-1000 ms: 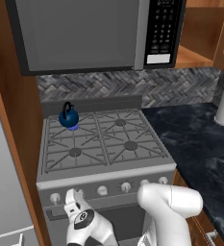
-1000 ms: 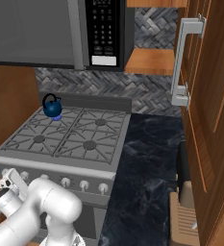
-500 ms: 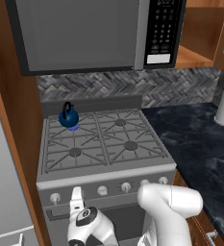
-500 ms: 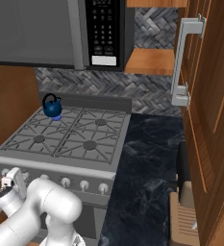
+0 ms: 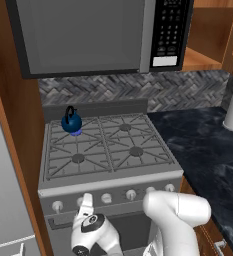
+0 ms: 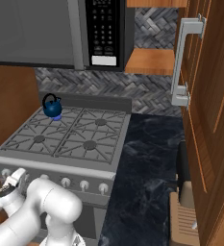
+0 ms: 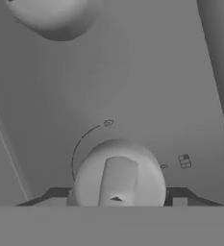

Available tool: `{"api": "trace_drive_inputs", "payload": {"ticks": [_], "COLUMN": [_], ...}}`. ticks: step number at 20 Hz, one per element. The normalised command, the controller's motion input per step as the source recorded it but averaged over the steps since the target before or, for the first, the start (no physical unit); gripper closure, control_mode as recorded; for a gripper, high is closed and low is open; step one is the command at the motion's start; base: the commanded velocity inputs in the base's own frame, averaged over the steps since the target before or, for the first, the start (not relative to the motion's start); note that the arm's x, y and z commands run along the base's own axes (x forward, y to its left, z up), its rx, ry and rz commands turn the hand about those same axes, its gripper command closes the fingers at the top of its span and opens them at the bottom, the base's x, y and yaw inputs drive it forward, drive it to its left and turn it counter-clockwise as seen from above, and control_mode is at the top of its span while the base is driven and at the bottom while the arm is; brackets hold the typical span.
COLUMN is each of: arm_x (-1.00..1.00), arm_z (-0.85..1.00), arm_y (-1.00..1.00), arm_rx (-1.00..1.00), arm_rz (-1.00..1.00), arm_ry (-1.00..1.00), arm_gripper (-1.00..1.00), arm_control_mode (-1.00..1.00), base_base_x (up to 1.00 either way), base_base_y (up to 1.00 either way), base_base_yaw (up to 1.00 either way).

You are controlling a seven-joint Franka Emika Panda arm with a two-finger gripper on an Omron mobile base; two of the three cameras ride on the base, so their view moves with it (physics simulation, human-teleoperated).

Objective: The kettle is done boiling. Turn off the stove, then wait for 300 timesteps before moving the kettle to the dining table.

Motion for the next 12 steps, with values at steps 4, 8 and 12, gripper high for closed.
{"api": "trace_drive_inputs", "payload": {"ticks": [4, 8, 12], "arm_x": [0.0, 0.0, 0.0], "arm_z": [0.0, 0.0, 0.0], "arm_y": [0.0, 0.0, 0.0], "arm_rx": [0.43, 0.45, 0.45], "arm_rz": [-0.05, -0.05, -0.07], "arm_ry": [0.0, -0.01, -0.03], "arm_gripper": [1.0, 1.0, 1.0], "arm_control_mode": [-1.0, -1.0, -1.0], "base_base_x": [0.0, 0.0, 0.0], "base_base_y": [0.0, 0.0, 0.0], "base_base_yaw": [0.0, 0.0, 0.0]}}
